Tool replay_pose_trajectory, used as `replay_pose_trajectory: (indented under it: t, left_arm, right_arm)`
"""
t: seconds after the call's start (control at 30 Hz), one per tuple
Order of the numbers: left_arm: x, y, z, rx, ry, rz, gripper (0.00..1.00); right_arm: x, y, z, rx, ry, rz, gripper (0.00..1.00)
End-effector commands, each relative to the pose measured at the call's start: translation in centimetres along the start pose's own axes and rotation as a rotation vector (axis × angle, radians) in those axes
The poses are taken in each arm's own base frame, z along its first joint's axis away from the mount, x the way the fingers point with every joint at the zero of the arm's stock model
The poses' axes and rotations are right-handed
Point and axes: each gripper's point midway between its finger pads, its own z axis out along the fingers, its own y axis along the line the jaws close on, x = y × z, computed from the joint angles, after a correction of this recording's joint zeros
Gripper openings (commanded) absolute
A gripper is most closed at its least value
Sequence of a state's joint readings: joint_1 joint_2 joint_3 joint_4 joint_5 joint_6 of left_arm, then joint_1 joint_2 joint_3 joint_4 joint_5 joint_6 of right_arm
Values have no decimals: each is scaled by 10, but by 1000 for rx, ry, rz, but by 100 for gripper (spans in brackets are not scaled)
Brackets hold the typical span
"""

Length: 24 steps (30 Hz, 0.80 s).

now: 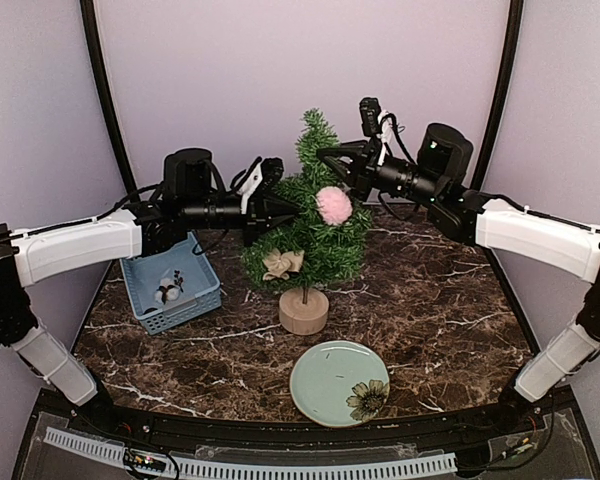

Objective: Decorate the small christmas tree

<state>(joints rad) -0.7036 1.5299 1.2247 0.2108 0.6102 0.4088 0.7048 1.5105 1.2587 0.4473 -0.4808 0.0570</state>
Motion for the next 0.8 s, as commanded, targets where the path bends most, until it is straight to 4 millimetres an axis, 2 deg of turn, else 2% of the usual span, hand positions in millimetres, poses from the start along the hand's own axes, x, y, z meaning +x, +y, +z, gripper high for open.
replay_pose_trajectory:
  t: [0.0, 0.27, 0.47, 0.77]
  left_arm:
    - [-23, 16, -3, -56, -68, 79, 0]
    - [-14, 20, 1, -63, -55, 84, 0]
    - [-7, 15, -2, -63, -39, 81, 0]
    - [-11, 10, -14, -75, -40, 61, 10]
  right_arm:
    - [-50, 3, -6, 24, -114, -94, 0]
    - [-45, 1, -2, 24, -96, -101, 0]
    - [-38, 7, 2, -24, -91, -65, 0]
    - [-33, 13, 3, -59, -94, -38, 0]
